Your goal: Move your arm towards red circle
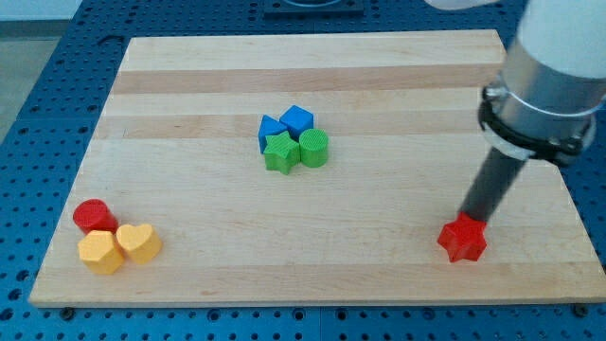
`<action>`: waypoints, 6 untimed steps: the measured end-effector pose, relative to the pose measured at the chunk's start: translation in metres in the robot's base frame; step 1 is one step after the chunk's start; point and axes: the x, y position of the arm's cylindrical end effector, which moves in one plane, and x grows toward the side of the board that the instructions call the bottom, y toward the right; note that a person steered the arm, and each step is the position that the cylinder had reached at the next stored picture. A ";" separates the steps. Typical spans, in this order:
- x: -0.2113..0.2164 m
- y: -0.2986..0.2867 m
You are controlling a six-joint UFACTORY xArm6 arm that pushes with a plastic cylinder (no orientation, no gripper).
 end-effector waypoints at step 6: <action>-0.041 -0.467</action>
